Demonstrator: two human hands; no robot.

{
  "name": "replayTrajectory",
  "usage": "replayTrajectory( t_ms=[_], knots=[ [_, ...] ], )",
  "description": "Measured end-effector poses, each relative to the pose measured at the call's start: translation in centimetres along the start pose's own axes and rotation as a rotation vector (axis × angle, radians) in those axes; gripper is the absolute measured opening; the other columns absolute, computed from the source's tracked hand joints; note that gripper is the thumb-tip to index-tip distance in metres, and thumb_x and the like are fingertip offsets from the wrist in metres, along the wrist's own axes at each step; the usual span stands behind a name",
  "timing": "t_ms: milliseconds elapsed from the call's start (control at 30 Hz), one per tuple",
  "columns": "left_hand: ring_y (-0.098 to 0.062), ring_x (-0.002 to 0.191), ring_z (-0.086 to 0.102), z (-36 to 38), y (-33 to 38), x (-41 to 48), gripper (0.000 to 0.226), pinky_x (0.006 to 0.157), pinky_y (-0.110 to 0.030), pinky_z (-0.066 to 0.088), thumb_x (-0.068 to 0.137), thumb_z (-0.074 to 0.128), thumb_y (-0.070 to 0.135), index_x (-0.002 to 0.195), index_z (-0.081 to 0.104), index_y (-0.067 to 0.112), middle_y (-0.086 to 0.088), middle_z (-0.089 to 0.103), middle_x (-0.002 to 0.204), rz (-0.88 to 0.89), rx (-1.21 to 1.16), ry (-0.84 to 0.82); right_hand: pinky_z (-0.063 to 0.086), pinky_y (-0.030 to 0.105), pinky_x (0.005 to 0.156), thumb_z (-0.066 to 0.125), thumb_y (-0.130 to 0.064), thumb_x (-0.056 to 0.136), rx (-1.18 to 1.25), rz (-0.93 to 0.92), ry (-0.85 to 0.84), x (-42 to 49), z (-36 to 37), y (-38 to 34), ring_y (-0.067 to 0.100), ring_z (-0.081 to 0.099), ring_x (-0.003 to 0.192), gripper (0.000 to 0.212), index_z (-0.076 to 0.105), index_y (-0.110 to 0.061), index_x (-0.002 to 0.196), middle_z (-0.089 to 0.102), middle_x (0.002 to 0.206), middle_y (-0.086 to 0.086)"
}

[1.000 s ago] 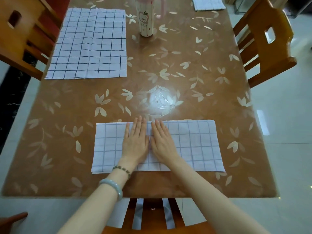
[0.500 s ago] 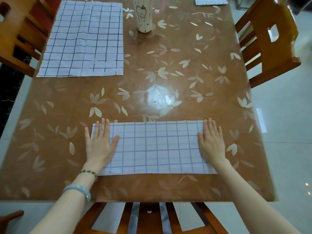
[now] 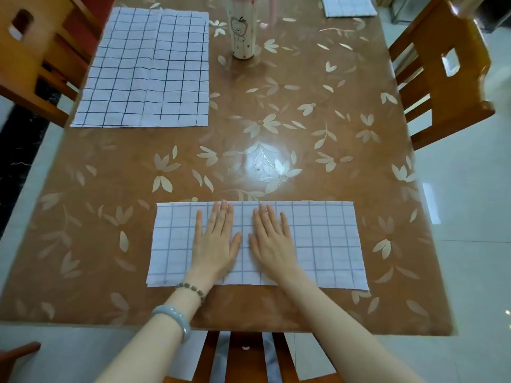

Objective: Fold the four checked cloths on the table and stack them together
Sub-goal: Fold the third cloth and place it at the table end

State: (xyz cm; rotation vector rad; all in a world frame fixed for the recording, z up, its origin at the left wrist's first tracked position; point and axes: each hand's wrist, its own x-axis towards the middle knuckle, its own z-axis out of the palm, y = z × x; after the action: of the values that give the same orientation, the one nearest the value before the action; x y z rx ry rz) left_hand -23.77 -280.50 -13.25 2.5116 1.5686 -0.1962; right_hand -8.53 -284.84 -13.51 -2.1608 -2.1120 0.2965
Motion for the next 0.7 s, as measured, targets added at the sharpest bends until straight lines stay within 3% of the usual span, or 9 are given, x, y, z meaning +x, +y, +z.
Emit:
replayTrajectory(
  t_ms=[133,333,467,600,700],
  knots=[
    [-0.021,0.148,0.007,0.9,-2.0,-0.6,0.072,0.118,-0.048,-0.008,0.097,0.008,0.056,0.152,0.011,0.009,-0.006,0.010,0.160,-0.052,0.026,-0.022,0.014,0.046,0.115,0.031,-0.036,0.096,-0.018,0.074,-0.009,-1.2,0.6,2.6,0.029,0.037,0.137,0.055,0.044,-0.004,0.139,0.042,0.146,0.014],
    [-0.016,0.147,-0.012,0.9,-8.0,-2.6,0.077,0.114,-0.044,-0.019,0.091,-0.003,0.064,0.151,-0.008,0.016,0.001,-0.011,0.160,-0.273,0.015,-0.016,0.005,0.044,0.117,0.002,-0.045,0.099,-0.041,0.278,-0.056,-3.5,-1.5,11.0,0.026,0.021,0.143,0.068,0.030,-0.005,0.146,0.028,0.153,0.014],
    [-0.017,0.147,-0.012,0.3,-10.6,-3.5,0.079,0.115,-0.047,-0.017,0.092,0.003,0.067,0.152,-0.010,0.017,0.000,-0.010,0.160,-0.342,-0.037,-0.026,-0.002,0.043,0.118,-0.004,-0.050,0.095,-0.059,0.328,-0.092,-4.7,-2.6,14.3,0.023,0.008,0.146,0.073,0.018,-0.008,0.150,0.016,0.157,0.011],
    [-0.024,0.149,0.002,-1.4,-9.5,-3.3,0.085,0.118,-0.042,-0.001,0.093,0.032,0.064,0.154,0.008,0.010,-0.008,0.007,0.161,-0.449,-0.167,0.015,0.008,0.050,0.115,0.025,-0.036,0.091,-0.090,0.390,0.020,-4.0,-3.5,13.3,0.039,0.017,0.142,0.060,0.035,-0.004,0.141,0.024,0.151,0.026],
    [-0.031,0.138,0.029,-2.9,-7.9,-2.9,0.082,0.113,-0.044,0.025,0.087,0.059,0.052,0.147,0.027,0.006,-0.013,0.032,0.151,-0.630,-0.303,0.088,0.040,0.054,0.099,0.056,-0.008,0.079,-0.024,0.282,0.185,-2.2,-4.4,9.1,0.044,0.045,0.119,0.053,0.047,-0.003,0.131,0.046,0.129,0.029]
  ],
)
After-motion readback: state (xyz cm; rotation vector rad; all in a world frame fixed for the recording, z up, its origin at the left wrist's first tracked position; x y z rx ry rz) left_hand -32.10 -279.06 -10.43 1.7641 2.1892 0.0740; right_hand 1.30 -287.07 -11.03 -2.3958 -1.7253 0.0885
